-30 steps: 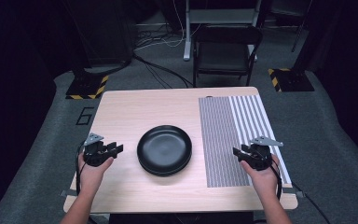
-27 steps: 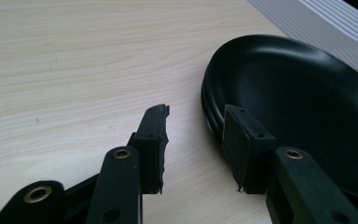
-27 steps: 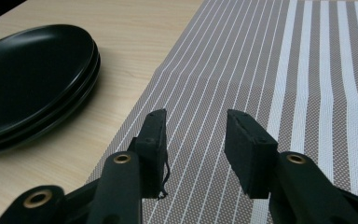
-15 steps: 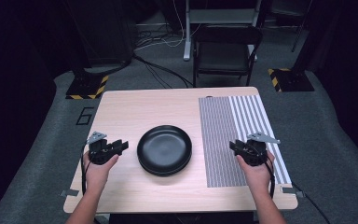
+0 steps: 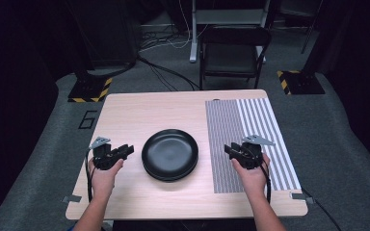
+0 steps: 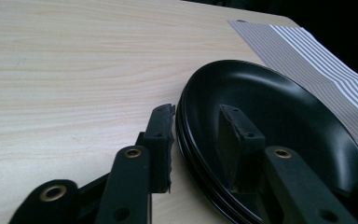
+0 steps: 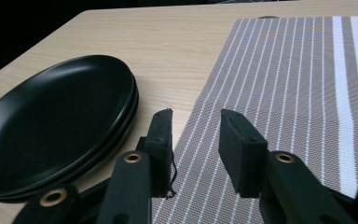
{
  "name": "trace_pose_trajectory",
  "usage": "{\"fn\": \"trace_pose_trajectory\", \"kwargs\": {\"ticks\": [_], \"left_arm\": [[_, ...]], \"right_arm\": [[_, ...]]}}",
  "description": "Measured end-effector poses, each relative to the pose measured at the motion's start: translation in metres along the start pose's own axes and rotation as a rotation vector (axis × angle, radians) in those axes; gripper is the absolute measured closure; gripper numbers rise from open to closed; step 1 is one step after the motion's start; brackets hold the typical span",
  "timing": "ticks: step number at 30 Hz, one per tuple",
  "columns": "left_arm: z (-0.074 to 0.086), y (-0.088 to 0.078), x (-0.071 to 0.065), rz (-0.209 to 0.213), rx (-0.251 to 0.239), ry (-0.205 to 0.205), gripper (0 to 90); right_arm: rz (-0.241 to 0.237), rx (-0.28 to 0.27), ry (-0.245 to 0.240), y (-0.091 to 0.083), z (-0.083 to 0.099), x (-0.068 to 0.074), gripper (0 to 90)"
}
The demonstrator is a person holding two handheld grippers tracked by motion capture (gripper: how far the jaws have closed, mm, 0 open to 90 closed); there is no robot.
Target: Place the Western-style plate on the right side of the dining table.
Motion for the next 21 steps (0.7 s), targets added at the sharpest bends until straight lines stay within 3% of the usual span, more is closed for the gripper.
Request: {"fn": "trace_pose_trajectory", "kwargs": {"ticks": [3, 6, 16, 21], "left_arm": [[0.001, 0.001, 0.002, -0.006, -0.006, -0.021, 63.9], [0.001, 0.004, 0.001, 0.012, -0.02, -0.071, 64.1], [-0.005, 0.01, -0.001, 0.003, -0.044, -0.068, 66.4], [-0.004, 0.018, -0.004, 0.009, -0.039, -0.095, 67.4]], "right_arm": [[-0.006, -0.001, 0.008, 0.003, -0.002, 0.005, 65.0], [-0.017, -0.008, 0.021, 0.006, -0.003, 0.011, 65.2], [-0.03, -0.036, 0.04, 0.018, -0.008, 0.02, 65.8], [-0.066, -0.023, 0.062, 0.028, -0.011, 0.028, 65.7]]}}
Point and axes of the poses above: each handheld gripper's, and its own axes: y roughly forward along the jaws, z roughly out of its underside, x roughly to its left, the point moved 9 cm from there along y, roughly forward along the jaws, and after that the axes turned 8 degrees about x, right-handed, at the moved point
